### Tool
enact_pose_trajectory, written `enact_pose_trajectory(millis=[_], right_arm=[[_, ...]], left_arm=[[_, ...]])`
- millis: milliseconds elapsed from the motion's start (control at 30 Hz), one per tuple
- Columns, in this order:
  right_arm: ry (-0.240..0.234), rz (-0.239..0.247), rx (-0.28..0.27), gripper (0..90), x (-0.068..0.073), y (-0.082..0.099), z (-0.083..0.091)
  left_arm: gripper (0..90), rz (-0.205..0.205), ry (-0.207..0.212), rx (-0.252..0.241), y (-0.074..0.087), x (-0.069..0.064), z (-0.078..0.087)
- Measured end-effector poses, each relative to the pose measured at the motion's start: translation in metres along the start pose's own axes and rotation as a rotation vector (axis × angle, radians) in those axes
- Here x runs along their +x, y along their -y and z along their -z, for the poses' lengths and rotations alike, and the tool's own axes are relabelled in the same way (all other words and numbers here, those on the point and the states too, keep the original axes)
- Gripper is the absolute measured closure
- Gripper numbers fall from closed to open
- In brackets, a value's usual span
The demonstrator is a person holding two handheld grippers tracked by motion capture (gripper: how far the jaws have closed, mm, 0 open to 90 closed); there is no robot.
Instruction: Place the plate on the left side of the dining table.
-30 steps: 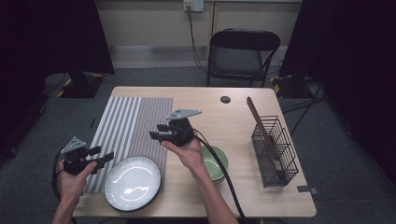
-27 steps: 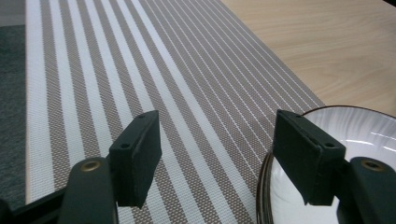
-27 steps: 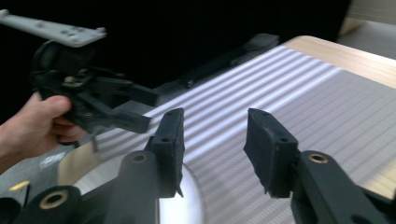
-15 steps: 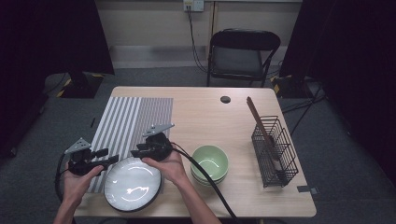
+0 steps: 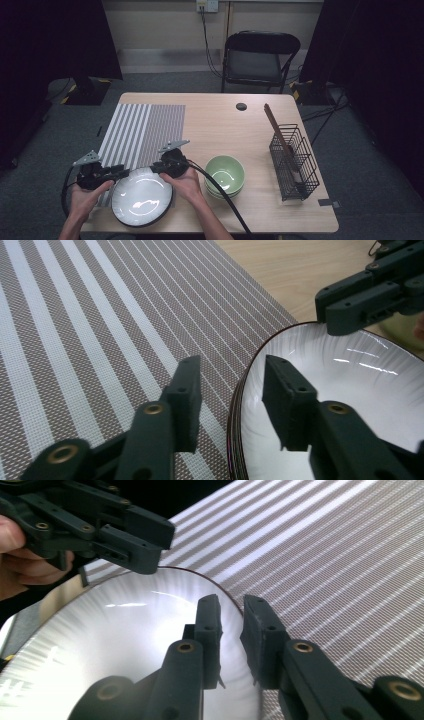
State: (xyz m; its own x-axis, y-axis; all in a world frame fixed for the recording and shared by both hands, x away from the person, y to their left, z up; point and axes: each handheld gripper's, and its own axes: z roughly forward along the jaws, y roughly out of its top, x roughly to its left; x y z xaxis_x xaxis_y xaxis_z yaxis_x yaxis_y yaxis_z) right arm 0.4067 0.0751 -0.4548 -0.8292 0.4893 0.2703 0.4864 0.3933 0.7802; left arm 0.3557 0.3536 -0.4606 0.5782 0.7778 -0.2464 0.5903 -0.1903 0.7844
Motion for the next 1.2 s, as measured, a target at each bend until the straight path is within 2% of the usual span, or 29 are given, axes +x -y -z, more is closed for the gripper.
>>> enact_pose_trajectory(millis=[133,267,400,667,800,833,1200], right_arm=[[-0.007,-0.025,-0.004,84.8,-0.005,0.002,0.002],[0.008,-0.045,-0.010,83.8,-0.009,0.004,0.004],[0.008,-0.041,-0.005,87.7,-0.011,0.009,0.004],[-0.014,-0.037,-0.006,88.3,-0.013,0.010,0.004],[-0.016,-0.037,-0.007,88.4,-0.014,0.010,0.004],[-0.015,-0.036,-0.007,88.5,-0.014,0.010,0.004],[-0.031,-0.055,0.007,87.4,-0.015,0.011,0.000]], left_arm=[[69.8,0.022,0.025,0.005,0.002,0.001,-0.005],[73.4,0.040,0.034,0.008,0.002,0.004,-0.005],[80.3,0.033,0.061,0.012,0.003,0.004,-0.006],[79.0,0.024,0.058,0.027,0.004,0.002,-0.009],[83.4,0.019,0.053,0.033,0.004,0.003,-0.009],[83.8,0.031,0.065,0.026,0.004,0.004,-0.009],[83.9,0.069,0.097,0.003,0.008,0.009,-0.009]])
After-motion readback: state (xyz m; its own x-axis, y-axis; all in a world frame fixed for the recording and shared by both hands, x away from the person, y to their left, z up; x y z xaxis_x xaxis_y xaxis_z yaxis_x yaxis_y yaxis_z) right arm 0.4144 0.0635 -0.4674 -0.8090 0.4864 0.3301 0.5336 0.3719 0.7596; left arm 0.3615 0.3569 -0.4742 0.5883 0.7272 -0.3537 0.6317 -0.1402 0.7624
